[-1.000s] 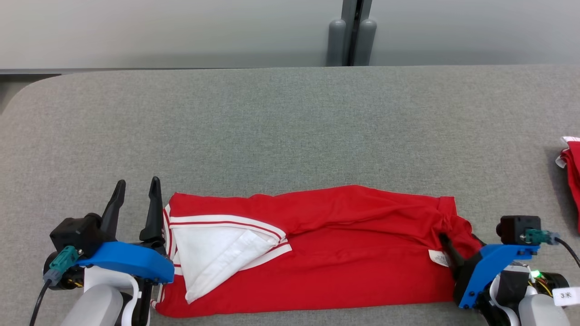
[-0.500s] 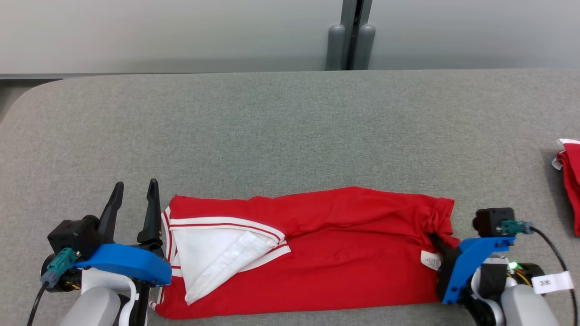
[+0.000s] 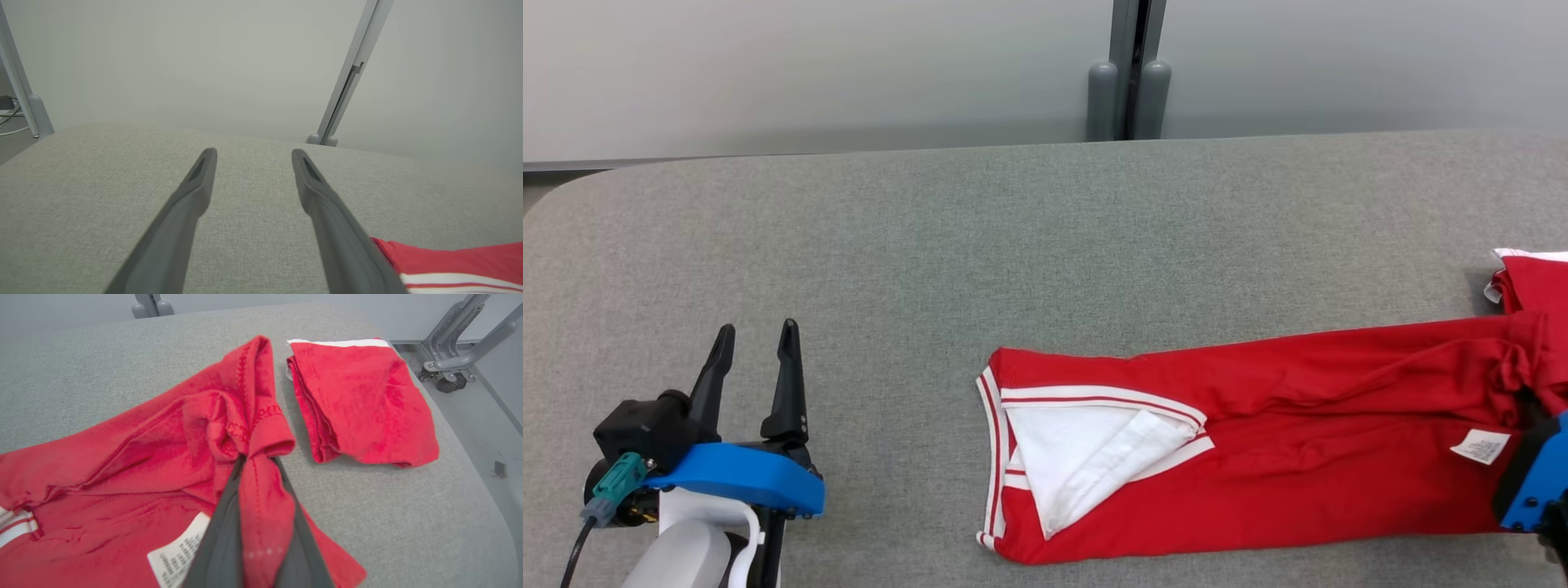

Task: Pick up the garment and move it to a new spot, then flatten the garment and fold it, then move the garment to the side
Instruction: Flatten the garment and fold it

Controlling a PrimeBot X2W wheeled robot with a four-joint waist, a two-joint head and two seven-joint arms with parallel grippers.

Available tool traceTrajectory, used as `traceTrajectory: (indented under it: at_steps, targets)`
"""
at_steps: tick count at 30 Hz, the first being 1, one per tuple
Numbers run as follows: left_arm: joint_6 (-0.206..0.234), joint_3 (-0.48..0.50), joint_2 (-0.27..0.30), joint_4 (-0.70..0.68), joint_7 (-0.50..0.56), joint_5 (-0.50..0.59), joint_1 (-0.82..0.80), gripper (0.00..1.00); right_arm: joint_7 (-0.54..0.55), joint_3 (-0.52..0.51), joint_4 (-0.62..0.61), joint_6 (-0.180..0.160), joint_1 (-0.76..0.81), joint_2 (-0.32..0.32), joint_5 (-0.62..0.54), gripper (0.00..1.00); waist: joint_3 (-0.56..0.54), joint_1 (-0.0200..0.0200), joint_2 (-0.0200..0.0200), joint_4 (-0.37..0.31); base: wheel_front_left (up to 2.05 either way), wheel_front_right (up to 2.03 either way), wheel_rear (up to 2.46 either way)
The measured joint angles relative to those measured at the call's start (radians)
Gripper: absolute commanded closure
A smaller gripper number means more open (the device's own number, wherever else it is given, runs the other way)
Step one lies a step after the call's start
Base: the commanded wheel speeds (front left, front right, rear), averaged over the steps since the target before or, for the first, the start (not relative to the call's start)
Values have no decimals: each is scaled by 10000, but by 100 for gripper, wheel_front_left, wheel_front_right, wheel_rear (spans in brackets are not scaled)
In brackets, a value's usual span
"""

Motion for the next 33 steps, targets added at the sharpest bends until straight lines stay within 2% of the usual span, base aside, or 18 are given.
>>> traceTrajectory:
  at_steps: [3,6,9,11,14,19,20,31,32,33]
  targets:
    - [69,-8,29,-107,0,52,31,0,573,23,-437,0,-33,0,286,100,-49,0,0,-20,0,0,0]
    - [79,-65,33,-178,15,59,59,0,993,575,-738,0,-28,-4,723,100,-107,0,0,11,0,0,0]
    - [109,-96,38,-224,19,59,72,0,1158,1651,-752,0,24,-6,2403,100,-155,0,0,50,0,0,0]
    - [125,-94,59,-247,31,58,95,0,1166,2594,-648,0,132,0,3118,100,-180,-1,0,56,0,0,0]
    - [192,-71,117,-307,31,54,202,0,941,4033,-339,0,79,-2,3455,100,-187,0,0,66,0,0,0]
    - [255,-88,134,-483,58,50,238,0,63,6159,884,0,-814,4,4278,100,-165,0,0,196,0,0,0]
    - [255,-157,127,-502,79,56,234,0,-307,6817,1570,0,-1241,6,4541,100,-167,0,0,305,0,0,0]
    - [213,-443,-67,-412,224,104,-25,0,-1779,8755,5381,-2,-3364,4,5868,100,-66,0,0,893,0,0,0]
    - [213,-451,-73,-397,224,105,-26,0,-1935,8874,5616,-2,-3503,4,6048,63,-49,0,0,907,0,0,0]
    - [211,-456,-75,-382,224,105,-27,0,-2094,9001,5864,-2,-3653,4,6174,16,-36,0,0,917,0,0,0]
